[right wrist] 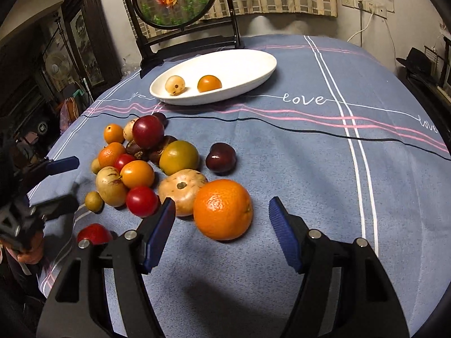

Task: Organize fruits
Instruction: 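Withdraw both tools from the plate back toward the fruit pile, then grasp the red apple with the left tool while the right tool grasps a large orange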

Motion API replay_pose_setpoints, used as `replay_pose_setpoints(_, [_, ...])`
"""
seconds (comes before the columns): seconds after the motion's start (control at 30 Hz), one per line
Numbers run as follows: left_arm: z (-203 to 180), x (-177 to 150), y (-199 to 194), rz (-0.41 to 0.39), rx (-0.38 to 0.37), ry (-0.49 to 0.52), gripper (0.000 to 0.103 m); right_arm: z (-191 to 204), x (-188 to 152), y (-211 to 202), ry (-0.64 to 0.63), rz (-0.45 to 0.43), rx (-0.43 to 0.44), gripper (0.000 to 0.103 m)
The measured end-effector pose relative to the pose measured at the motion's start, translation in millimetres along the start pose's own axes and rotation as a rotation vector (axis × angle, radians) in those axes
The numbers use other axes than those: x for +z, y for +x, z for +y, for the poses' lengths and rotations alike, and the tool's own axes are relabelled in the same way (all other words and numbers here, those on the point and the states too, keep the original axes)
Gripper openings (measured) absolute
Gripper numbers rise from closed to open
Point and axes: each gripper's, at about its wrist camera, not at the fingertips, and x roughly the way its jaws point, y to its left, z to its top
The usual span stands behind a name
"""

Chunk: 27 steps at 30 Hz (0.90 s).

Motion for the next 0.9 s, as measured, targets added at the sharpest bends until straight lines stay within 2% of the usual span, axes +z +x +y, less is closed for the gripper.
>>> replay_pose_setpoints(0.1, [-13.9, -2.8, 1.4, 0.005, -0.025, 0.068, 0.101, -2.1, -0.2, 1.6, 0.006, 0.008, -0.001, 0.068])
replay_pose_setpoints(0.17, [-19.2, -4.0, 1.7, 0.009, -0.037, 0.100, 0.101, -1.9, -0.1, 2.1, 0.003, 0.009, 0.003, 0.062])
replay_pose_setpoints(0.27, [-27.1, -7.5, 1.3, 0.013, -0.057, 0.147, 0.101, -0.8, 0.0, 2.6, -0.005, 0.013, 0.008, 0.059])
replay_pose_setpoints(0.4, [-32.7, -10.5, 0.9, 0.022, -0.074, 0.175, 0.100, 0.7, 0.0, 4.5, -0.012, 0.023, 0.010, 0.058])
replay_pose_setpoints(0.57, [-37.6, -14.7, 3.2, 0.041, -0.083, 0.208, 0.098, -4.5, 0.4, 7.1, 0.014, 0.034, 0.017, 0.046])
replay_pose_setpoints(0.7, [-41.0, -17.4, 5.1, 0.061, -0.092, 0.223, 0.093, -9.1, 0.3, 6.5, 0.035, 0.031, 0.033, 0.044])
replay_pose_setpoints(0.8, [-42.5, -19.9, 7.0, 0.076, -0.100, 0.230, 0.079, -11.5, 0.0, 5.5, 0.050, 0.027, 0.046, 0.044])
replay_pose_setpoints(0.9, [-41.1, -20.5, 9.2, 0.096, -0.131, 0.222, 0.057, -11.9, 0.1, 5.3, 0.051, 0.026, 0.046, 0.044])
